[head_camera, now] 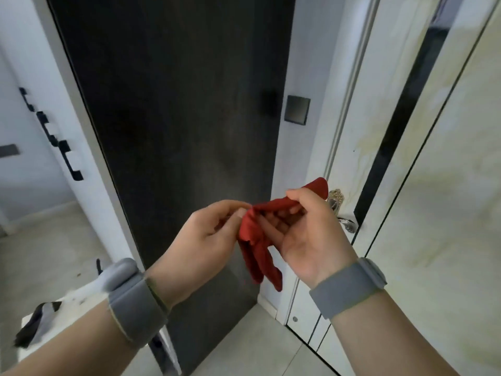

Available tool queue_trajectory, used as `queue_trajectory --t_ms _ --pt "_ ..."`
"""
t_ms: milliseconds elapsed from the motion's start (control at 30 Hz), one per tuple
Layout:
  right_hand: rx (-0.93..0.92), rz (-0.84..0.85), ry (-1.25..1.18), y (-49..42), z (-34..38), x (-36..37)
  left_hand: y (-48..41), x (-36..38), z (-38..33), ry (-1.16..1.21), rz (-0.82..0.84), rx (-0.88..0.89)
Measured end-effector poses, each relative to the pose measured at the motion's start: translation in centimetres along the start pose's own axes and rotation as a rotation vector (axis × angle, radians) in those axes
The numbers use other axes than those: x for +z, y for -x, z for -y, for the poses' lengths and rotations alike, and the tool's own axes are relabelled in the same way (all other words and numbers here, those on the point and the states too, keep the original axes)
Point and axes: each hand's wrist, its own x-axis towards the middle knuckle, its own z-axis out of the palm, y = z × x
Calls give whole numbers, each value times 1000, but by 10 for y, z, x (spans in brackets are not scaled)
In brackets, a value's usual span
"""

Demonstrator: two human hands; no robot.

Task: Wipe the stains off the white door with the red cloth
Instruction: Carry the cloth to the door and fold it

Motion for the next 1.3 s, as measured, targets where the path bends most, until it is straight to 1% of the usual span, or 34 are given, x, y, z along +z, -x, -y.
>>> queue_trajectory --t_ms 100,167,200,267,367,433,533,600,633,700,800,867,933,1033,1133,1167,1233,1300 --pt "-70 -10 -8 4 33 3 -10 16 -32 181 163 113" --pt "-129 -23 -13 6 49 5 -19 24 -44 182 235 177" --pt "-165 -36 -21 4 57 7 -28 28 -46 140 234 210" --pt "-189 -57 -2 2 66 7 -44 35 -46 80 175 258" --pt "-269 -77 25 -8 88 16 -81 39 -59 134 116 278" --pt "-300 -110 59 -11 102 18 -102 39 -69 236 106 183" --pt "-363 -125 112 -17 128 22 -144 37 -93 515 194 -99" --pt "-388 -143 161 -21 143 24 -165 34 -105 625 236 -242" --pt "-432 -170 210 -24 152 23 -176 35 -113 659 284 -271" --pt "-542 -260 337 -31 169 16 -192 37 -128 653 380 -268" --pt "-702 -433 535 -40 192 -1 -213 45 -146 650 446 -265" --pt "-731 -460 586 -44 208 -12 -225 54 -156 689 471 -278" --pt "-661 -383 585 -49 223 -23 -234 64 -168 718 502 -300" --pt "-507 -160 512 -53 246 -37 -246 82 -183 754 530 -314" --pt "-450 -15 492 -53 268 -48 -255 95 -193 765 529 -293" --pt "-456 2 505 -53 276 -53 -259 99 -200 753 530 -278" --pt "-508 -22 518 -54 298 -60 -267 110 -214 658 492 -237" --pt "-567 -71 526 -55 319 -63 -283 117 -218 464 428 -173"
